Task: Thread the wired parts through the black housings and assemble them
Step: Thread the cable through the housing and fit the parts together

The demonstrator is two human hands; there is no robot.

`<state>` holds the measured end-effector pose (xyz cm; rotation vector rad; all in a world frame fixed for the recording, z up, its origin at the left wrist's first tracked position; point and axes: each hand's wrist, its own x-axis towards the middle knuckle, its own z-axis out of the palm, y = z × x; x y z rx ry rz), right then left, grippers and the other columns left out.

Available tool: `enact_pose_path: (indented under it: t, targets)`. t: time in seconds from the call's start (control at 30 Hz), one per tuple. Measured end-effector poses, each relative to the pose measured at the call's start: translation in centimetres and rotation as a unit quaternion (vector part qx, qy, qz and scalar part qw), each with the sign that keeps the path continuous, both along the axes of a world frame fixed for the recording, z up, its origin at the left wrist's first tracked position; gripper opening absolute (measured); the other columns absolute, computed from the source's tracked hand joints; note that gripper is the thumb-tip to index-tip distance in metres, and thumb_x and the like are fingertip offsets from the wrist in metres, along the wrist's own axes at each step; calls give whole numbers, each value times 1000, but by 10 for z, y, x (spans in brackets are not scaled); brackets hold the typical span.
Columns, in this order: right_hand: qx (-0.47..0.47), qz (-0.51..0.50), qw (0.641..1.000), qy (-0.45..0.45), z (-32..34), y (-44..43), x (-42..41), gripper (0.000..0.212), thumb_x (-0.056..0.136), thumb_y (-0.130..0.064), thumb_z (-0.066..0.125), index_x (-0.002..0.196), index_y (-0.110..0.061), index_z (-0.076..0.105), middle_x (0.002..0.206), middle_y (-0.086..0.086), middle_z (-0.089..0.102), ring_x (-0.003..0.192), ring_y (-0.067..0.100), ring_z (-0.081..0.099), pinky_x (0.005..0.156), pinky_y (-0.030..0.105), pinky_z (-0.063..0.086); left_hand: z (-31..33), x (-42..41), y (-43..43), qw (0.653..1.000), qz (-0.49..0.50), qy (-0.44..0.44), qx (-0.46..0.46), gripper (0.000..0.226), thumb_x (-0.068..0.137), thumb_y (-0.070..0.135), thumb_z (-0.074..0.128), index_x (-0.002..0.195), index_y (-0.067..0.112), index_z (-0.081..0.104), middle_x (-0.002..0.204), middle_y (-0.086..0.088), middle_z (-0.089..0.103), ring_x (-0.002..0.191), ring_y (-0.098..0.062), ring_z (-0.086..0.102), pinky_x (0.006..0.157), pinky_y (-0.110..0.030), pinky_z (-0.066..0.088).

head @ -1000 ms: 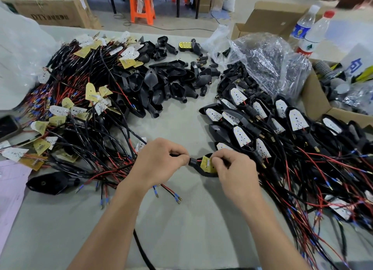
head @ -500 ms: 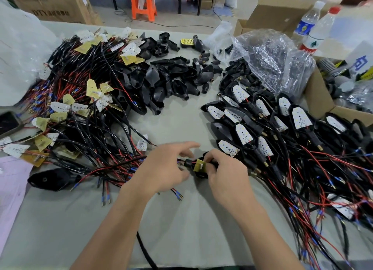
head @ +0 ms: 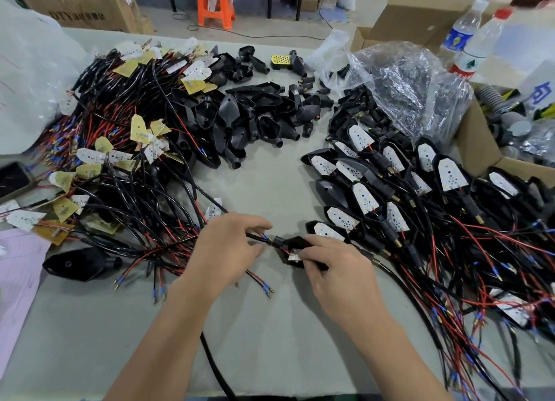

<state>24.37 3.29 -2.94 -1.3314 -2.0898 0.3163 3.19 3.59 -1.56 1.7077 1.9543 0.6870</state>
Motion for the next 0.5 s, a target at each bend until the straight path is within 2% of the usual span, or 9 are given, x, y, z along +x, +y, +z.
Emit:
enact_pose_path:
  t: [0.07,0.13,0.17,0.23,0.3,0.37,0.43,0.5]
  targets:
    - [-21,7,1000,14,-2,-3,0,23,77,-7,72,85,-28,75,129,-19,58,111,-2,55,95,-5,26,0,-14,-5,999,34,-19,13,40,76,9,73,101,40,80,89,27,73,88,3,67,87,-23,54]
    - [-47,2,998,30,-1,-4,-1,25,80,-7,72,89,-30,73,132,-22,56,112,-4,54,95,-7,24,1,-22,-8,998,45,-43,21,36,79,9,71,90,42,80,80,23,75,72,-1,67,75,-27,56]
    - [-61,-6,998,32,1,-4,-1,26,81,-6,74,89,-30,75,127,-21,60,110,-2,56,94,-6,25,2,-23,-9,997,42,-51,26,34,81,9,71,86,42,80,77,21,74,69,-2,67,71,-28,56]
    - [-71,-17,997,25,5,-5,-3,26,81,-3,77,86,-29,76,118,-20,65,105,5,58,92,2,34,4,-21,-9,997,23,-68,23,34,83,9,73,86,42,80,79,20,75,76,-7,69,74,-27,55]
    - [-68,-22,997,8,10,-7,-4,20,84,-6,74,82,-26,70,115,-14,60,96,12,56,76,18,45,7,-21,-7,998,-7,-66,2,34,85,12,75,91,45,78,82,21,73,83,-10,68,77,-28,54]
    - [-85,-32,996,-17,12,-7,-4,15,91,-14,66,82,-26,62,88,-7,61,82,14,53,67,30,46,10,-22,-3,998,-51,-28,-16,27,87,16,74,94,42,79,80,22,71,82,-10,66,76,-30,53]
    - [-98,-38,994,-27,11,-7,-3,15,95,-17,62,83,-25,60,74,-9,59,76,13,49,67,33,45,14,-22,1,996,-83,7,-14,25,89,18,73,96,40,81,82,22,73,85,-7,65,78,-30,52]
    - [-93,-51,994,-3,10,-11,-3,16,95,-14,63,83,-24,61,74,-9,60,77,11,50,68,24,42,16,-20,4,997,-83,-7,-8,24,89,18,75,97,39,82,86,26,74,90,1,66,83,-24,51]
